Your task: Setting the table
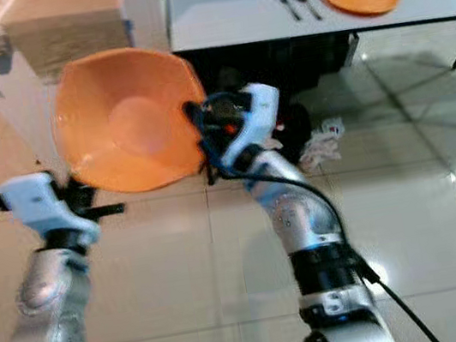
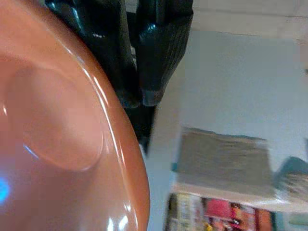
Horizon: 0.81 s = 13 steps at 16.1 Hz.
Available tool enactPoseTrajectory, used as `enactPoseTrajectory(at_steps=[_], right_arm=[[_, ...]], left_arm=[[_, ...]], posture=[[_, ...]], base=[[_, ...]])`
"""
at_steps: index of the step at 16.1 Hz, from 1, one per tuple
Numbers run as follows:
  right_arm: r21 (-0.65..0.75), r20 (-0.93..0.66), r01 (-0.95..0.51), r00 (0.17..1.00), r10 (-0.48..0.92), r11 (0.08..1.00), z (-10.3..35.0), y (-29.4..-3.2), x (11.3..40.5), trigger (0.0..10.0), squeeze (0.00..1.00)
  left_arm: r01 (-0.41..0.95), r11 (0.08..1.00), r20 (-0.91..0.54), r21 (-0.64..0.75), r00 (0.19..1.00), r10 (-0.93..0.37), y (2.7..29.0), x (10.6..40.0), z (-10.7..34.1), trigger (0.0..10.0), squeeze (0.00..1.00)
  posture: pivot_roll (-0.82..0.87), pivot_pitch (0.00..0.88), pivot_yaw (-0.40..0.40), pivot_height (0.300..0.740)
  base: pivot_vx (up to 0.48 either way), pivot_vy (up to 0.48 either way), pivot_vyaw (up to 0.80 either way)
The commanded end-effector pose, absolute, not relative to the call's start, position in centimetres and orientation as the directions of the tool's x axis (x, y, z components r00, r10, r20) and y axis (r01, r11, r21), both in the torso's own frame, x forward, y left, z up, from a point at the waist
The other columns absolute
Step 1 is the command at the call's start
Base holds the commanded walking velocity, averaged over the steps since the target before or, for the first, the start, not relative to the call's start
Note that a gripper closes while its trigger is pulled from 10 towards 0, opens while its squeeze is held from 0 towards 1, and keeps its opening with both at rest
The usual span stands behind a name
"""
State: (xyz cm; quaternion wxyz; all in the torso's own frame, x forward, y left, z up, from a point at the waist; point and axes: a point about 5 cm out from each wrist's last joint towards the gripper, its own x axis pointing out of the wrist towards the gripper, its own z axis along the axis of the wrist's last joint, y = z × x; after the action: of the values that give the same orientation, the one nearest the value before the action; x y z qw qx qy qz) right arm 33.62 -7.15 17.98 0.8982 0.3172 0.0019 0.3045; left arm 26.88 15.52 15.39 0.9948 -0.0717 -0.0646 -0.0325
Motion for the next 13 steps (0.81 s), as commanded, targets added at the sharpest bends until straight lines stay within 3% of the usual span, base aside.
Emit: enactPoseTrajectory(at_steps=[1, 4, 7, 13], right_arm=[[0.547, 0.149, -0.506, 0.843, 0.517, 0.667, 17.75, -7.36, 33.89, 10.0, 0.00], [0.526, 0.106, -0.478, 0.857, 0.504, 0.703, 17.38, -7.52, 34.02, 10.0, 0.00], [0.509, 0.076, -0.438, 0.880, 0.469, 0.741, 17.17, -7.89, 34.24, 10.0, 0.00], [0.527, 0.070, -0.431, 0.881, 0.468, 0.732, 17.13, -7.95, 34.40, 10.0, 0.00]], left_arm=[[0.108, 0.985, 0.210, -0.138, 0.975, -0.078, 15.16, 26.83, 16.88, 10.0, 0.00], [0.129, 0.984, 0.214, -0.122, 0.972, -0.100, 15.00, 26.72, 16.92, 10.0, 0.00], [0.141, 0.982, 0.219, -0.125, 0.969, -0.112, 14.80, 26.64, 16.89, 10.0, 0.00], [0.150, 0.980, 0.216, -0.131, 0.969, -0.119, 14.57, 26.62, 16.73, 10.0, 0.00]], posture=[[-0.02, 0.085, -0.017, 0.740], [-0.03, 0.084, -0.014, 0.740], [-0.03, 0.086, -0.011, 0.740], [-0.04, 0.088, -0.017, 0.740]], base=[[0.000, 0.000, 0.00], [0.115, 0.000, -0.27], [0.409, 0.000, -0.27], [0.431, 0.000, -0.27]])
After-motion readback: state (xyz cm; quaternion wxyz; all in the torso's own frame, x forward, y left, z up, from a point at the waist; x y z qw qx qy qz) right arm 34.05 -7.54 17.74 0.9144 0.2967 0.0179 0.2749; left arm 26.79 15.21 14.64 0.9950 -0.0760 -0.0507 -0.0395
